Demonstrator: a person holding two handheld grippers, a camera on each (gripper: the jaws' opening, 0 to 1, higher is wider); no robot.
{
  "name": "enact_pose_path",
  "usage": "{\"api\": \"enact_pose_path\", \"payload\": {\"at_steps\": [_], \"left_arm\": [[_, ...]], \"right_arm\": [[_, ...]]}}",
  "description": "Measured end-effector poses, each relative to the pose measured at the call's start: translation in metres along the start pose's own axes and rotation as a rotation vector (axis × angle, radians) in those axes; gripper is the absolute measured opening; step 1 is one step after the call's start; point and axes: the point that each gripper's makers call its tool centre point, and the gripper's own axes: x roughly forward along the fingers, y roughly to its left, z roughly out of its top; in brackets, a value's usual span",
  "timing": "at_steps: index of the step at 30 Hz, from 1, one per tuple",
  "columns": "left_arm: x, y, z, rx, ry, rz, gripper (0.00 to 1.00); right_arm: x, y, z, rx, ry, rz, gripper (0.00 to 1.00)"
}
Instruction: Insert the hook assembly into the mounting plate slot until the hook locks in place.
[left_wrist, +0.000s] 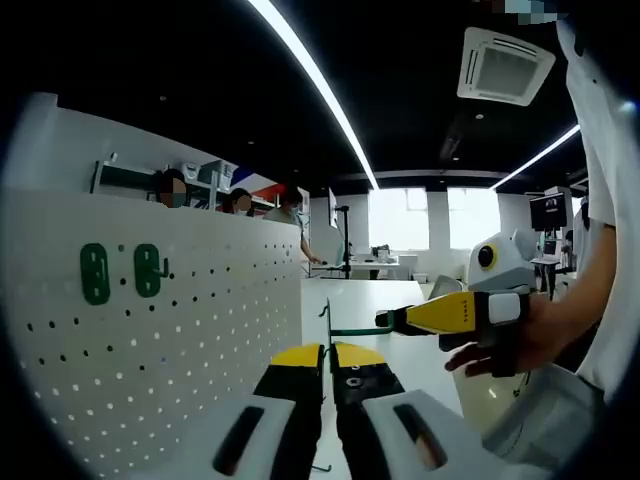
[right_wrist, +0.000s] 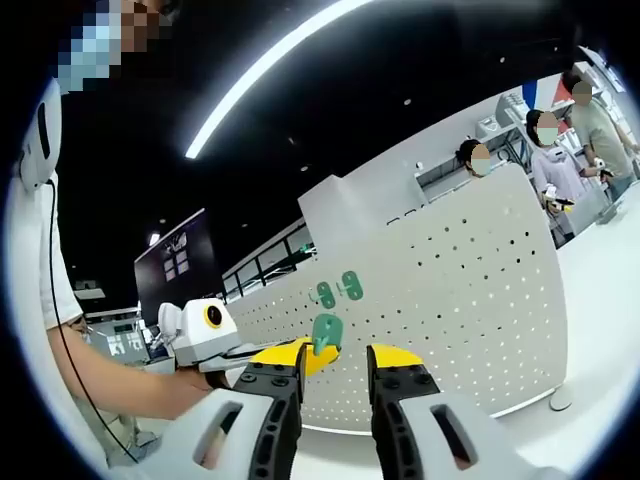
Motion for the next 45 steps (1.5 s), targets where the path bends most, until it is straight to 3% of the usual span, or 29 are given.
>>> {"api": "enact_pose_path", "payload": {"at_steps": [20, 45], "left_arm": [[0.000, -0.005, 0.000, -0.005, -0.003, 0.009, 0.02], [0.001, -0.006, -0.001, 0.007, 0.004, 0.024, 0.02]], "right_arm": [[0.018, 0.008, -0.006, -0.001, 0.004, 0.008, 0.08], [0.030, 0.009, -0.010, 0.014, 0.024, -0.033, 0.03]]}}
